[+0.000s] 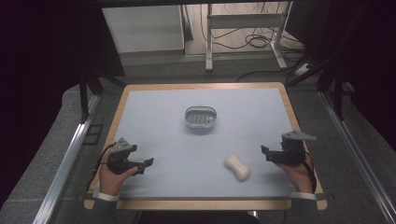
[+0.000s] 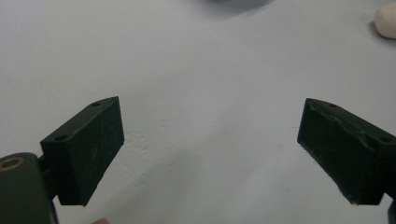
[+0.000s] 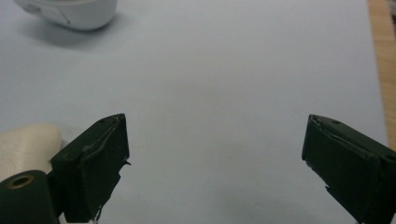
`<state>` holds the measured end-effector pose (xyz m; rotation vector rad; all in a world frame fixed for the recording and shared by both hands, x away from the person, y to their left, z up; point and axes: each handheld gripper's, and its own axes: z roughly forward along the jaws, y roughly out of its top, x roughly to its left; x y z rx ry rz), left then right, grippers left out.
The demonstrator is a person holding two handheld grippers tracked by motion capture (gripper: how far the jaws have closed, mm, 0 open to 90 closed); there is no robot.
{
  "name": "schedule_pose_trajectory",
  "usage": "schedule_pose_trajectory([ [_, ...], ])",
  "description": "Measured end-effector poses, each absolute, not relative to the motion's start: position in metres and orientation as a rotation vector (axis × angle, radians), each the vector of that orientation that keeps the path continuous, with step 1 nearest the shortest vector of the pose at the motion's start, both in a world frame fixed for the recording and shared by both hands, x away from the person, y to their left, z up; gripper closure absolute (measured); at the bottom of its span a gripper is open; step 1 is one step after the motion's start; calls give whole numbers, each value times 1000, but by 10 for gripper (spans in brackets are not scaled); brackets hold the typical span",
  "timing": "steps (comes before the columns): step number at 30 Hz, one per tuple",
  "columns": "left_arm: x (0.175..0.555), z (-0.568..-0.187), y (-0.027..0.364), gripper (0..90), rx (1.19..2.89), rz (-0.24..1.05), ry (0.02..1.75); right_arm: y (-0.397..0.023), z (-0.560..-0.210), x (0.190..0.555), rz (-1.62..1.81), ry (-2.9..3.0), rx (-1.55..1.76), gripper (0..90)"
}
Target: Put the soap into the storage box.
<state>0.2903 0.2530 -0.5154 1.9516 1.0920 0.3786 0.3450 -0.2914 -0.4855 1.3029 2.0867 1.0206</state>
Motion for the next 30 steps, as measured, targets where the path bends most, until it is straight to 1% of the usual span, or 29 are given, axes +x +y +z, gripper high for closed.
schedule_pose_trajectory([
  [6,289,-518,251,70,1976,375,1077,-289,-488,347,1004,2110,1300,71],
  [9,283,-519,251,67,2012,406,1057,-287,-489,353,1016,2126,1290,73],
  [13,287,-518,252,73,1981,393,1043,-274,-485,360,999,2163,1255,76],
  [17,293,-520,250,73,1996,392,1041,-270,-489,357,976,2200,1242,82],
  [20,293,-520,251,74,2005,414,1050,-272,-492,356,965,2205,1252,90],
  [23,290,-517,254,79,1977,411,1060,-270,-493,356,980,2212,1254,97],
  [30,292,-519,251,77,1990,406,1044,-267,-491,354,970,2221,1231,119],
])
